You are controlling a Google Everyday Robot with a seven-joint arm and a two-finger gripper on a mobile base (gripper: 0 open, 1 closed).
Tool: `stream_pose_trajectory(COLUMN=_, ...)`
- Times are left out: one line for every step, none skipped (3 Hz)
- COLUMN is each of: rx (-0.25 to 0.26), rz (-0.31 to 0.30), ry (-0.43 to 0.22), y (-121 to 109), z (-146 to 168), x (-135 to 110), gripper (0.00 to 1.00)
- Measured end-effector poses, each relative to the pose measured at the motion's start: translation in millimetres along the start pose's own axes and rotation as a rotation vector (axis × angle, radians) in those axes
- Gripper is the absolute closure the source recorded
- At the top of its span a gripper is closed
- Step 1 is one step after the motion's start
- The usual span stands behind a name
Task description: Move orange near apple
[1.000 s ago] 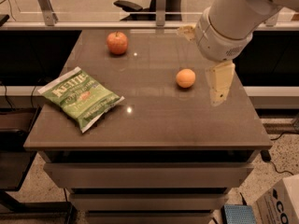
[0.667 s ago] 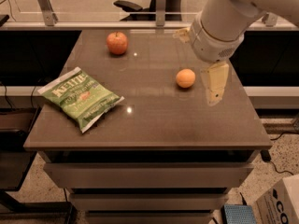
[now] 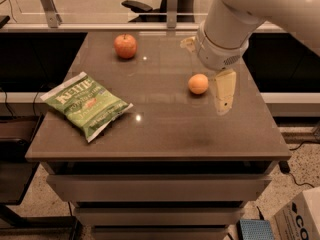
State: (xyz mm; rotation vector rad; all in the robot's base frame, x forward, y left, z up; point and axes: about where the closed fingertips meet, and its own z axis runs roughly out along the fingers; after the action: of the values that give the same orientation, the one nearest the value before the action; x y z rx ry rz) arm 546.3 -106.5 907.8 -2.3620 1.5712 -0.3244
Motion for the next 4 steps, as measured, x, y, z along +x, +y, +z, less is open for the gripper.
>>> stream_pose_trajectory(rx=-0.017, rz=-0.004, ry=0.004, y=-3.4, z=9.3, x=-0.3, gripper=0.0)
stream_pose_trajectory(rx=-0.035, rz=-0.001, ry=0.0, y=-8.2, z=18.6, x=-0.1, gripper=0.0)
stream_pose_trajectory(rx=-0.031, rz=0.029, ry=-0.01, y=-18.1, z=26.0, x=3.0, gripper=0.0)
stream_pose_trajectory(rx=-0.037, rz=0.043, ry=-0.021, y=-25.8, z=35.7, x=2.6, gripper=0.0)
